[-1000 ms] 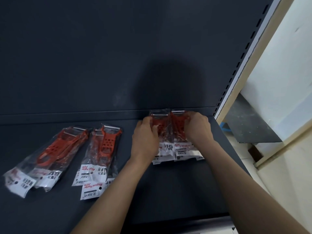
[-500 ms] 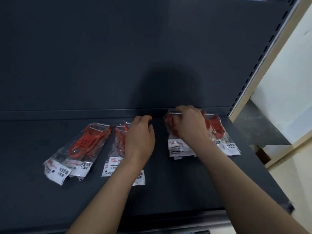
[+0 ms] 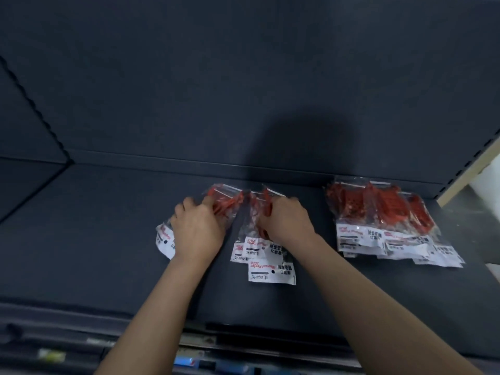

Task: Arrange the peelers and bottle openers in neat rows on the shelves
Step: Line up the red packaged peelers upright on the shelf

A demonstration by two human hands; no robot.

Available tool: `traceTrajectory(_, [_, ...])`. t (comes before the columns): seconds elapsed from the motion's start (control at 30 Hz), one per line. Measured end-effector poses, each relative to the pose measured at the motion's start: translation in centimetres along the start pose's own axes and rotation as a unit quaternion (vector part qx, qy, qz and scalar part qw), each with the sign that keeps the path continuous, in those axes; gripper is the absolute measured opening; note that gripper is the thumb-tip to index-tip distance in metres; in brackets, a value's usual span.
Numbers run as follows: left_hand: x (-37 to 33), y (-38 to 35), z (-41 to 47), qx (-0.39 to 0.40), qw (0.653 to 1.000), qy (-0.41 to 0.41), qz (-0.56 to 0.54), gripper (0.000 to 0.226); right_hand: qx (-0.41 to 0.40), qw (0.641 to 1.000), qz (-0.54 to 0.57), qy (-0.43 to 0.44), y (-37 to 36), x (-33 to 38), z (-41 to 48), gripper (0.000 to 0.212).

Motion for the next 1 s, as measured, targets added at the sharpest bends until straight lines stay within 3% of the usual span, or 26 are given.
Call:
traceTrajectory(0.17, [0.0, 0.8, 0.1, 0.0, 0.998, -0.026, -0.058, 0.037, -0.029, 0.999, 0.029, -0.002, 0.3, 0.1, 0.0, 0.02])
traceTrajectory(0.5, [-5.6, 2.5, -1.4, -0.048, 0.975, -0.079, -0.204, 0.02, -0.149, 0.989, 0.013, 0.016, 4.7, -1.2, -1.4, 0.024])
traceTrajectory(0.73, [-13.3, 1.3, -4.2, 0.009, 0.953, -0.143, -0.268, 0.026, -0.221, 0.975, -0.015, -0.023, 10.4, -6.4, -4.1, 0.029])
traceTrajectory(1.0, [-21.7, -1.4, -8.0, 0.062, 0.946, -0.168, -0.27, 0.023, -0.255, 0.961, -0.055, -0.097, 15.0, -15.2, -7.2, 0.018])
Point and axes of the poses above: each hand's wrist, its own z-axis towards the middle knuckle, its own y-axis out of the back of the hand, x = y × z, the point moved 6 cm from there along z, towards the middle knuckle, and after that the axes turned 12 degrees about y, right-handed, at the moved point
